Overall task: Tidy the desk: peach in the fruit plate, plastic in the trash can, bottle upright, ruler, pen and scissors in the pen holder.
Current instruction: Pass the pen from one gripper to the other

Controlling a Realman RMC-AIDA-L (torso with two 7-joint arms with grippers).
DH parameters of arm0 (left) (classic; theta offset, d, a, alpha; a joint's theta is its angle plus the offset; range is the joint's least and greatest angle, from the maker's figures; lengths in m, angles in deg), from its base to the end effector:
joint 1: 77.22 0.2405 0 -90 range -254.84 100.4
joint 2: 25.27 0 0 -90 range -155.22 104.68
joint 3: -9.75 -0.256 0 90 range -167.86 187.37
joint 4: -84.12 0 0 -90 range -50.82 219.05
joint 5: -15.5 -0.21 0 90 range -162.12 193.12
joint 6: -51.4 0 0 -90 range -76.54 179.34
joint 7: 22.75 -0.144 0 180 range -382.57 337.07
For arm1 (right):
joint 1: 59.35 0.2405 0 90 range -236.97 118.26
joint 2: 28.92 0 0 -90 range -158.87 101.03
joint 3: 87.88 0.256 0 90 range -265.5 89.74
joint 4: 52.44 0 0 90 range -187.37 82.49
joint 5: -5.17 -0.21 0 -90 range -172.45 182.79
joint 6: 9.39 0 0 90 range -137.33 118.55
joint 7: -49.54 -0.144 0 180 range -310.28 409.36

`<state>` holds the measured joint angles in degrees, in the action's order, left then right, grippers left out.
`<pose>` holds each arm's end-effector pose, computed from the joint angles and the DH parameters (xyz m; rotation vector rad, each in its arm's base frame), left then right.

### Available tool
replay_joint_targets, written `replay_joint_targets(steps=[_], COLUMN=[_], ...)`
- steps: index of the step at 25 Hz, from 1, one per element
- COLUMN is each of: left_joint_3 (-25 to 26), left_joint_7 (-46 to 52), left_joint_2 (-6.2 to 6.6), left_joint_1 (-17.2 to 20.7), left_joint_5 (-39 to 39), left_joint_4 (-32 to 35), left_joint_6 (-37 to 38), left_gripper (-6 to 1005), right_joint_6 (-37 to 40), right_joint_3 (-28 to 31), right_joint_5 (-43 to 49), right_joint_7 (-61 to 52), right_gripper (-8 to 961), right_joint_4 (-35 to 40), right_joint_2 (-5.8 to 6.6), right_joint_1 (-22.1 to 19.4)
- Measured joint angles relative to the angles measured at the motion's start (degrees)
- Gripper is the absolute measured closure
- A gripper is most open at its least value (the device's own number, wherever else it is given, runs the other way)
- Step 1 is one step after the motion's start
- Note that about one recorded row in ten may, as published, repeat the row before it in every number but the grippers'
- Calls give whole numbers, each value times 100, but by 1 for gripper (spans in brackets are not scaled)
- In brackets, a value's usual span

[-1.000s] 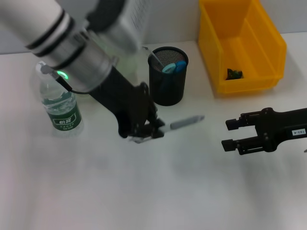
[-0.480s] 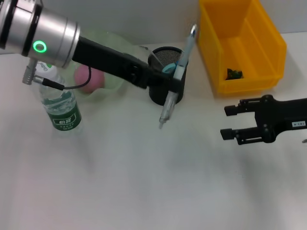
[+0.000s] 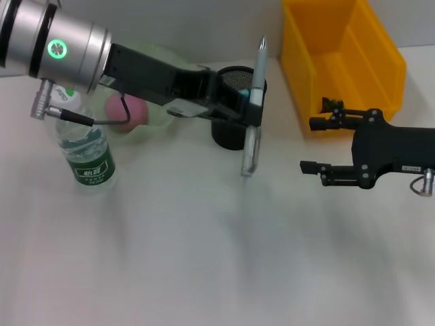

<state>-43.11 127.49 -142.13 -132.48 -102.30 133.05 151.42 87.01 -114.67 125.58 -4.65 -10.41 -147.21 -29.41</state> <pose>-0.0813 0.3844 0.0099 2.5866 1.3586 0.3090 0.2752 0.3252 0.0387 -2.6400 0.0256 0.6031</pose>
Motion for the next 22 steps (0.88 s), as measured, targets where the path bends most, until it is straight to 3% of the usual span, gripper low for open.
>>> replay_joint_targets(steps=[9,15,22], left_joint_3=[583,576,539], left_joint_7=[829,1177,1436], left_joint_2=[14,8,-124], left_joint_1=[155,141,167], left_joint_5=[425,523,529], left_joint_4=[-370,-487,-544], left_joint_6=[6,91,261], left_gripper=[867,867,867], right_joint_6=[-387,-435,-116], right_joint_3=[-1,-7,-22], right_joint_5=[-1056,-1789,-2242], right_joint_7=[2457,4170,5682], right_gripper=[224,224,224], right_joint_4=[-650,-1192,-1723], right_joint_2=[-64,-61,-39], right_joint_1=[-149,-190,-199])
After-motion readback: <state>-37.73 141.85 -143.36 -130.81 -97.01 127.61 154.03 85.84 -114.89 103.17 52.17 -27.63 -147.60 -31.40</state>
